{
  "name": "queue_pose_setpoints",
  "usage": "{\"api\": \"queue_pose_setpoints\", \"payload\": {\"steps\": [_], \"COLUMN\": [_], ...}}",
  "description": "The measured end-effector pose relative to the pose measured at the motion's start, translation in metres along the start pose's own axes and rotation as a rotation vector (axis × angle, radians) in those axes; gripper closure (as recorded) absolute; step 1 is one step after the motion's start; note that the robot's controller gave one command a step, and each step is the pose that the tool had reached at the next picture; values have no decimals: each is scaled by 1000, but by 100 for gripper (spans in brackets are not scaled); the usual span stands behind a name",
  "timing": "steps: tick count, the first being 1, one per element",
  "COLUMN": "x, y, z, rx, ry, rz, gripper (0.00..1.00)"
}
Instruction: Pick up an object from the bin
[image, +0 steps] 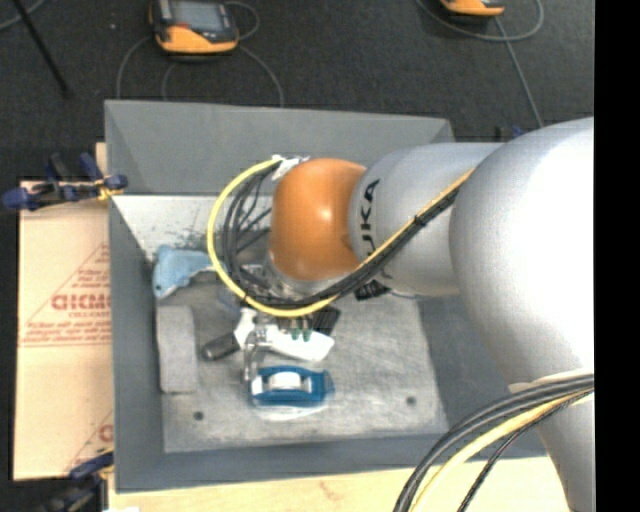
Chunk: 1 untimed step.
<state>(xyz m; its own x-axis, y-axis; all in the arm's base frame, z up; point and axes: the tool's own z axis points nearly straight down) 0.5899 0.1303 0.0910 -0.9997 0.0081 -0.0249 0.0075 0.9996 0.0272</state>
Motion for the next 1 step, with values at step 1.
{"api": "queue_pose_setpoints", "payload": {"steps": [1], "x": [-7], "y": [-2], "z": [3], "rx": [5], "ry": [14], "rz": [60], "gripper": [0]}}
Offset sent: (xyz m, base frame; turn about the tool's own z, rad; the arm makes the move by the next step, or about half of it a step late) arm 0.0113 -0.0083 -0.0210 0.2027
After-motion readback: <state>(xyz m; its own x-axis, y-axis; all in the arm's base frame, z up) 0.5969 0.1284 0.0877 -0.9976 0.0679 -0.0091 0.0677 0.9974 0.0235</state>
